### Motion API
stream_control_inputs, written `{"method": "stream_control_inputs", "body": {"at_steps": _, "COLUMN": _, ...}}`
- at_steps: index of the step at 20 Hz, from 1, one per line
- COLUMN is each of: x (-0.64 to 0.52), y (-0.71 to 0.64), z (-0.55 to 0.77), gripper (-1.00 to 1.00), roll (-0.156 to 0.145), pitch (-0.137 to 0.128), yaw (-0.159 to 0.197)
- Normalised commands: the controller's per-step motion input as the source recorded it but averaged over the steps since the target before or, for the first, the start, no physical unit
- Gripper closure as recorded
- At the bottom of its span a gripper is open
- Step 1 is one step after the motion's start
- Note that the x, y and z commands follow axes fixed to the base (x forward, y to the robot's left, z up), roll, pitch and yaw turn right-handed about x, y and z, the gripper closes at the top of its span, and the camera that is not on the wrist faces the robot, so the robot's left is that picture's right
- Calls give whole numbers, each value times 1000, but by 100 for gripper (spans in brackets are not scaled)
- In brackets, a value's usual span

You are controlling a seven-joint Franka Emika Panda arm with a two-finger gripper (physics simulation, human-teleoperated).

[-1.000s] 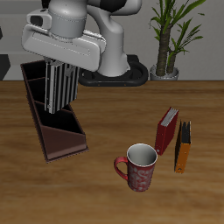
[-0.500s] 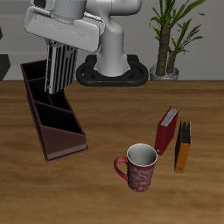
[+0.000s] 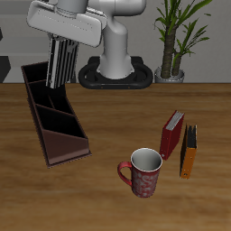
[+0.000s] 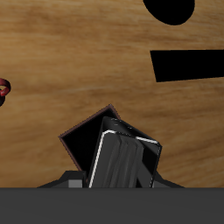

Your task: Place the striped book into the right desk caddy's left compartment

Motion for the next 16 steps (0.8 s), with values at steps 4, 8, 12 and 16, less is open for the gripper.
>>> {"method": "stream_control_inputs", "body": {"at_steps": 4, "x": -71, "y": -187, "z": -98, "gripper": 100, "roll": -38, "pitch": -7, "yaw": 55}}
{"method": "stream_control_inputs", "body": {"at_steps": 8, "x": -1, "y": -73, "z": -188, "gripper": 100, "roll": -15, "pitch": 6, "yaw": 55}}
{"method": "stream_control_inputs", "body": {"at_steps": 12, "x": 26, "y": 8, "z": -129, "gripper": 100, "roll": 0, "pitch": 12, "yaw": 15}}
{"method": "stream_control_inputs", "body": {"at_steps": 16, "x": 61, "y": 3, "z": -199, "gripper": 100, "roll": 8, "pitch": 17, "yaw": 14}}
